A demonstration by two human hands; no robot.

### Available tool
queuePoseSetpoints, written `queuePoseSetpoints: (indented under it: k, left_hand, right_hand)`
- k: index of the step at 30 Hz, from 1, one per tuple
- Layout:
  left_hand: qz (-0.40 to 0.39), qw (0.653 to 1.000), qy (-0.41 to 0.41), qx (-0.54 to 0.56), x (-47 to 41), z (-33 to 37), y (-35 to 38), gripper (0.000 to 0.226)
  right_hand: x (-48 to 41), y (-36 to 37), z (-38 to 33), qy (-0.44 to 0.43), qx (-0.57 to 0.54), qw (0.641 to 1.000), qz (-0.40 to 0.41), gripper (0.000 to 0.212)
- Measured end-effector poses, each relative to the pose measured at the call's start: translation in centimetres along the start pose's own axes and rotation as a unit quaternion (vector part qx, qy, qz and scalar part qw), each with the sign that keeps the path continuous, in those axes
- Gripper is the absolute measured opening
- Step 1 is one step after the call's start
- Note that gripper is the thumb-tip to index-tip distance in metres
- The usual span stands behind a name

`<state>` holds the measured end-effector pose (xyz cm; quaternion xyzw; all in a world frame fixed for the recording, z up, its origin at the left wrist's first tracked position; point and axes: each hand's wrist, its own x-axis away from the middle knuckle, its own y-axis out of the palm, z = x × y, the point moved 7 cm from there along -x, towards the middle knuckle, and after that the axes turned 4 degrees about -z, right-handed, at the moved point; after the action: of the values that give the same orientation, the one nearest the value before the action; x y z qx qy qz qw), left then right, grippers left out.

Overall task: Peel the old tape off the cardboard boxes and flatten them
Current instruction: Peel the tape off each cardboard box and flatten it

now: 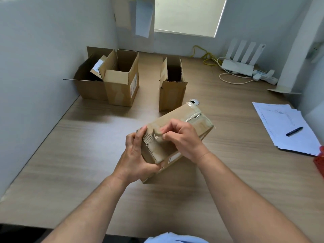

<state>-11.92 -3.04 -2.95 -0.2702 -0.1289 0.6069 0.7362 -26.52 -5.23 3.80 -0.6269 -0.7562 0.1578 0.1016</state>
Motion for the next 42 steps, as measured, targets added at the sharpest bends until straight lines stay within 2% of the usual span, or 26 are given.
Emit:
queuePoseSetpoints:
  k: [3, 6, 8, 10, 13, 16, 21, 24, 28, 32, 35, 38, 42]
  left_hand:
    - [-0.017, 1.000, -0.007, 0.008, -0.1, -0.3, 0.1, 0.114]
    - [-0.044, 0.999, -0.009, 0.011, 0.1, -0.8, 0.4, 0.112]
    - [-0.048, 0.999, -0.008, 0.017, 0.2, -1.0, 0.2, 0.111]
    - [-0.052, 0.998, -0.007, 0.021, 0.3, -1.2, 0.2, 0.109]
    - [-0.070, 0.997, -0.007, 0.017, 0.3, -1.6, 0.1, 0.110]
    - [-0.101, 0.994, -0.013, 0.028, 0.6, -2.6, 0.0, 0.111]
    - [-0.124, 0.991, -0.024, 0.035, 0.9, -3.7, 0.0, 0.110]
    - [-0.125, 0.991, -0.032, 0.032, 0.8, -3.9, 0.1, 0.110]
    - [-0.128, 0.991, -0.042, 0.023, 0.7, -4.4, 0.1, 0.112]
    - [-0.131, 0.991, -0.040, 0.009, 0.8, -4.5, 0.1, 0.111]
    - [-0.129, 0.991, -0.040, 0.007, 0.7, -4.6, -0.1, 0.111]
    - [-0.139, 0.990, -0.032, -0.001, 0.8, -4.6, -0.1, 0.112]
    - [-0.143, 0.989, -0.022, -0.012, 0.8, -4.5, 0.0, 0.113]
  right_hand:
    - [-0.3, -0.4, 0.7, 0.025, -0.075, 0.997, 0.009, 0.027]
    - [-0.1, -1.9, 2.7, 0.085, -0.079, 0.988, 0.099, 0.022]
    - [-0.2, -3.1, 3.4, 0.103, -0.016, 0.982, 0.155, 0.020]
    - [-0.4, -3.6, 3.4, 0.106, 0.102, 0.974, 0.170, 0.016]
    - [-0.7, -3.3, 3.6, 0.113, 0.189, 0.962, 0.161, 0.013]
    - [-0.6, -2.4, 4.0, 0.123, 0.260, 0.948, 0.137, 0.021]
    - [0.0, -0.6, 3.8, 0.081, 0.352, 0.928, 0.096, 0.013]
    - [-0.2, 0.6, 3.3, 0.063, 0.390, 0.917, 0.055, 0.027]
    - [-0.1, 2.9, 2.1, 0.035, 0.477, 0.877, 0.051, 0.053]
    - [-0.1, 3.9, 1.3, -0.005, 0.459, 0.886, 0.073, 0.031]
    - [-0.1, 1.9, 2.1, 0.046, 0.418, 0.901, 0.107, 0.030]
    - [0.5, -0.9, 3.3, 0.118, 0.408, 0.893, 0.149, 0.023]
    - [1.0, -1.0, 3.5, 0.108, 0.386, 0.904, 0.147, 0.023]
